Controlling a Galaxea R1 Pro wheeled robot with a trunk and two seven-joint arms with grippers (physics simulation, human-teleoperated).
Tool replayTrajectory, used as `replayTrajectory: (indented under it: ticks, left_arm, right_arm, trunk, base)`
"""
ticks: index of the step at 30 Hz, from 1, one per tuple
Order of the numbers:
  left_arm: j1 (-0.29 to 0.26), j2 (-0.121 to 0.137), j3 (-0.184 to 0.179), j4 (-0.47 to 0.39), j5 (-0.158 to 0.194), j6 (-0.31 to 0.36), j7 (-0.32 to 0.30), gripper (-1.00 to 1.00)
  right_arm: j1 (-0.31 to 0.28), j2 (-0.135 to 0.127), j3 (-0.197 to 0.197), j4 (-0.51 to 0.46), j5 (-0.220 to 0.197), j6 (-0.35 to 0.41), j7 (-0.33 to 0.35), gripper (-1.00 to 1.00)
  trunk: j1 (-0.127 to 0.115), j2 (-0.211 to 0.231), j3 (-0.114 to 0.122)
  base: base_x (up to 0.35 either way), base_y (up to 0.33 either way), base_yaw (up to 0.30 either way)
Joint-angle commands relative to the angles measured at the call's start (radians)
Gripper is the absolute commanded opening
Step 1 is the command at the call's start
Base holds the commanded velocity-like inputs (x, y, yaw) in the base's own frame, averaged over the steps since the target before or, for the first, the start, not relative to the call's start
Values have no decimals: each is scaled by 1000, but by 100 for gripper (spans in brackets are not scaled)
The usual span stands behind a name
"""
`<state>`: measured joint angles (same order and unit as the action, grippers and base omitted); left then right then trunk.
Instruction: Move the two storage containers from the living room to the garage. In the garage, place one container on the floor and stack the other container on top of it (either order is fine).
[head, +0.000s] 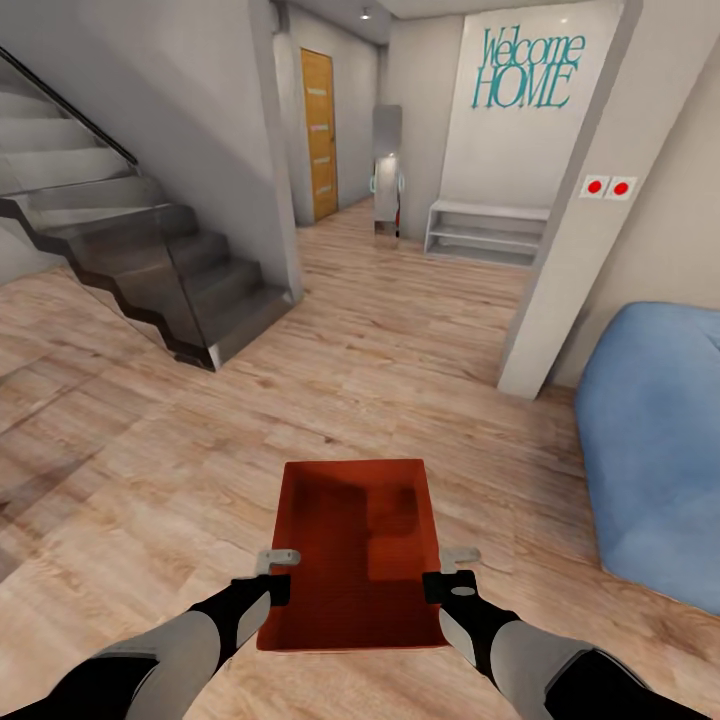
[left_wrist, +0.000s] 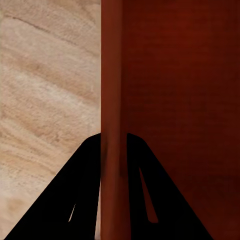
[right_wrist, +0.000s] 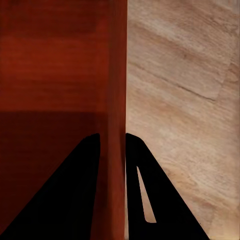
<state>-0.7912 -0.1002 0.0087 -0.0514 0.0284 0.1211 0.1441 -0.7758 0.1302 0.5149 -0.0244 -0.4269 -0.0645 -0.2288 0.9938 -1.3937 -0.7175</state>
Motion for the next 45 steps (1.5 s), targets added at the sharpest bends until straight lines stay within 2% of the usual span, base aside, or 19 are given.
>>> replayTrajectory:
  ticks: [1, 45]
  left_arm:
    - [0, 24, -18, -5, -11, -17, 9, -100]
    - [0, 23, -18, -5, -11, -17, 9, -100]
  right_arm:
    - [0, 0, -1, 15, -23, -5, -3, -100]
    - [0, 0, -1, 15, -23, -4, -3, -100]
  trunk:
    - [1, 0, -1]
    - [1, 0, -1]
  base:
    - [323, 0, 0]
    - [322, 0, -13]
